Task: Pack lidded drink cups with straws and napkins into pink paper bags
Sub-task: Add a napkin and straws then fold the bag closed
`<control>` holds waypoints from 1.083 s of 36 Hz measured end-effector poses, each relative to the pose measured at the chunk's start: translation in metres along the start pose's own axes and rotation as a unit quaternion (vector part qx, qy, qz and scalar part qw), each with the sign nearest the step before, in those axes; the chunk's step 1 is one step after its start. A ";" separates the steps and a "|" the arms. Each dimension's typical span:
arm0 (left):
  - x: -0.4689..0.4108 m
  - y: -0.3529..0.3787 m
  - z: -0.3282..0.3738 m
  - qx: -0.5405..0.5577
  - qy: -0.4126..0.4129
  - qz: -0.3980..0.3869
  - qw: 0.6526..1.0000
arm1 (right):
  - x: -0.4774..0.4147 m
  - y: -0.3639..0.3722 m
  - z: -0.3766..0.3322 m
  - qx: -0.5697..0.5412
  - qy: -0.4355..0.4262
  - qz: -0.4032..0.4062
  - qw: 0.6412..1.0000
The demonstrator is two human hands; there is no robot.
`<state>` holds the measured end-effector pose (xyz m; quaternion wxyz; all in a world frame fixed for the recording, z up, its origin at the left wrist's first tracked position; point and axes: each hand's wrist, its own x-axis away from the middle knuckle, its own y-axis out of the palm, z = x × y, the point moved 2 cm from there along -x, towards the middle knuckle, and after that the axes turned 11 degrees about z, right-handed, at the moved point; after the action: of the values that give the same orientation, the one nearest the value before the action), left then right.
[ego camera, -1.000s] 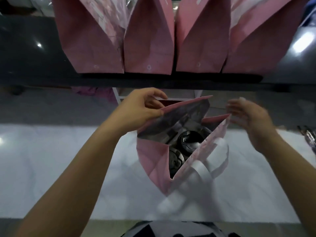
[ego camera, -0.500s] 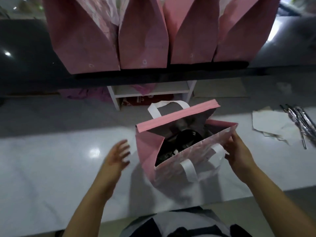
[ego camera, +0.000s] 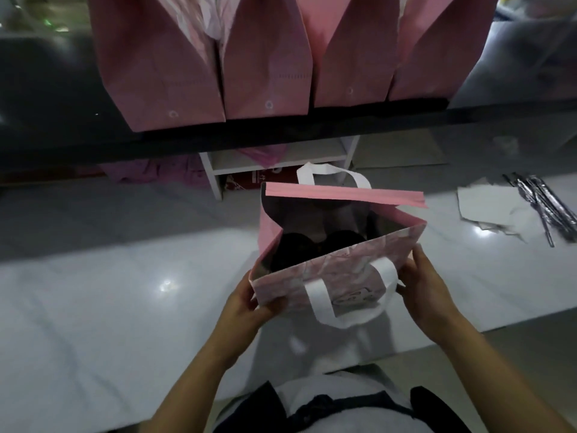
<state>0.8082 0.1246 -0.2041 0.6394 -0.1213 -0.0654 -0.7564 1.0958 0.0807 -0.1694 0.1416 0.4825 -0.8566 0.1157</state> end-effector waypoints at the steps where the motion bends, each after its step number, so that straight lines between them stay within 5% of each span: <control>1: 0.000 -0.003 0.004 0.011 0.004 0.012 1.000 | 0.003 0.000 -0.002 -0.007 -0.007 -0.016 1.000; 13: -0.031 -0.028 0.053 -0.050 0.083 -0.084 0.992 | -0.006 -0.009 -0.046 0.013 -0.092 -0.131 0.987; 24: -0.059 -0.036 0.088 -0.140 0.156 -0.172 0.962 | -0.024 0.002 -0.066 0.062 -0.135 -0.114 0.982; 39: -0.067 -0.025 0.091 -0.098 0.166 -0.028 0.981 | -0.044 -0.004 -0.067 0.067 -0.192 -0.008 0.979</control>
<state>0.8025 0.2160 -0.1332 0.6047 -0.0541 0.1132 -0.7865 1.1299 0.1361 -0.1225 -0.0576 0.5111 -0.8542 0.0769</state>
